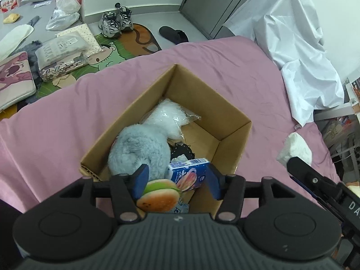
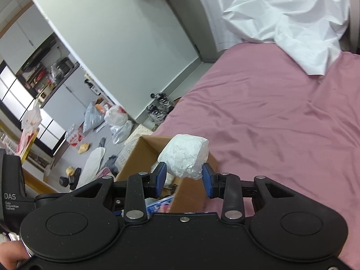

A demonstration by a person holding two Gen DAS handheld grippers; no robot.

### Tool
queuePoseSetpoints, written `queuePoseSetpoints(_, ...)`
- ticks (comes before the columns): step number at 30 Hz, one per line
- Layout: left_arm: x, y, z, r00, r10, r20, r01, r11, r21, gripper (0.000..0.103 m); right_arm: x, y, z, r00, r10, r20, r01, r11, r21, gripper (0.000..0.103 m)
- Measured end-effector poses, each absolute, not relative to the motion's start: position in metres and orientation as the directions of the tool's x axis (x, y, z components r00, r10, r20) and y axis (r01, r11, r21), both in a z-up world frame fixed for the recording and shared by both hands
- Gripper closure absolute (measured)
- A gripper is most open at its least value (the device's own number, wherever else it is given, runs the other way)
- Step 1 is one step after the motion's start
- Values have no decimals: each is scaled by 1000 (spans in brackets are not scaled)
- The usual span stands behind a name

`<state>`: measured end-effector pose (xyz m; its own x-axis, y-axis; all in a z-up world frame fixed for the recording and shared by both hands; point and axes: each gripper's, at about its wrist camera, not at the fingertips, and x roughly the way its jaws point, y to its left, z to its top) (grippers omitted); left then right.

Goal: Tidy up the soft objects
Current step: 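Carry the burger and white bundle into the box and open both tools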

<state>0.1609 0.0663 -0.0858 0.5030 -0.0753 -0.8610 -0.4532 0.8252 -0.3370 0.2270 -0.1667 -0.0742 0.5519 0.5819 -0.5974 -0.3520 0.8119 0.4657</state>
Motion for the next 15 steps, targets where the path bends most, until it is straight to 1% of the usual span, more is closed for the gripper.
queuePoseSetpoints(3,161,72,-86,508,-80,-858,-463,814,-350,47,226,-157,-74,548,588,-595,-368,808,460,69)
queuePoseSetpoints(10,164,83,-87,505,-62,-861,-472,815,-336,46,226,-140,-77,537,590,-602,-391,807,442,69)
queuePoseSetpoints(13,164,85,-84,508,-45,-860,-463,828,-317,38,226,-134,-78,540,599,-591,-406,801,440,68)
queuePoseSetpoints(15,165,85,-82,511,-41,-858,-453,836,-310,34,225,-129,-77,553,601,-576,-426,799,425,63)
